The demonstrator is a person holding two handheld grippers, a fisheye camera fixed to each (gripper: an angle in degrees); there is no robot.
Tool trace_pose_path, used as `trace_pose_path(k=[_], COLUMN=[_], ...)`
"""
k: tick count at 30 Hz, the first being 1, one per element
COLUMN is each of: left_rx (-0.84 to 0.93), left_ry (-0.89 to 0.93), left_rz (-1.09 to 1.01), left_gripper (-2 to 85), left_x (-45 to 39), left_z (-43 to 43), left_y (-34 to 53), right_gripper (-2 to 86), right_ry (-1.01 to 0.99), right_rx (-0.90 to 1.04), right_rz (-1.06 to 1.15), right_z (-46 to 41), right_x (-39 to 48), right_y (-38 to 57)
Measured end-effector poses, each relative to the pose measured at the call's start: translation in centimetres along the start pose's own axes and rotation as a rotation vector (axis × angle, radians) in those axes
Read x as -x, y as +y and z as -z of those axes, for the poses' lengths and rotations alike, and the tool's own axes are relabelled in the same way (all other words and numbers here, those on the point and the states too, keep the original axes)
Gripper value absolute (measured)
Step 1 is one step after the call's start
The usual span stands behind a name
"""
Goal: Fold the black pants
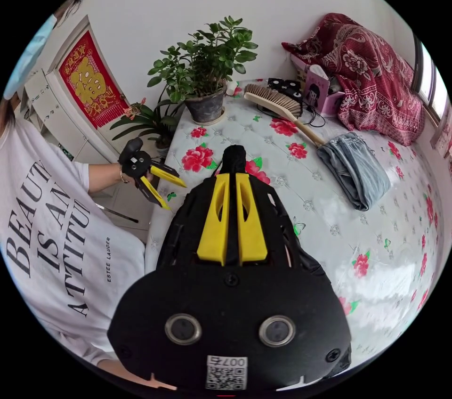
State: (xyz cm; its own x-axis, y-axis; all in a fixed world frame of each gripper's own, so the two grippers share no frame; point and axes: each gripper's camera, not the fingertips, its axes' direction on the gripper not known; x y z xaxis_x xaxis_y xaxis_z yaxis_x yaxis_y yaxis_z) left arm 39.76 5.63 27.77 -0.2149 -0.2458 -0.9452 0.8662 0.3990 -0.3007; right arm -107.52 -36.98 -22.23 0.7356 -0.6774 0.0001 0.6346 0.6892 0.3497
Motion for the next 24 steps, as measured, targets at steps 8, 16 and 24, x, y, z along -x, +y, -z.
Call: trace_pose_path(k=[8,16,24], left_rx=[0.050,0.063,0.262], left_ry=[0.133,0.053,-0.137], left_rz=[-0.114,0.073,0.430], left_gripper=[13.2,5.9,9.4], left_x=[1.1,0.2,2.8], left_z=[-3.6,4.7,7.0], left_y=[-4.3,-4.0,-0.9], right_gripper=[0.1,0.2,1.8], right_ry=[0.014,0.128,0.002], right_rx=[0.007,0.011,0.147], right_rz=[-0.022,0.069,-0.093], right_z=[0.6,-1.3,-19.3], right_x=[0.0,0.2,0.9], right_y=[0.6,-6.2,-14.9])
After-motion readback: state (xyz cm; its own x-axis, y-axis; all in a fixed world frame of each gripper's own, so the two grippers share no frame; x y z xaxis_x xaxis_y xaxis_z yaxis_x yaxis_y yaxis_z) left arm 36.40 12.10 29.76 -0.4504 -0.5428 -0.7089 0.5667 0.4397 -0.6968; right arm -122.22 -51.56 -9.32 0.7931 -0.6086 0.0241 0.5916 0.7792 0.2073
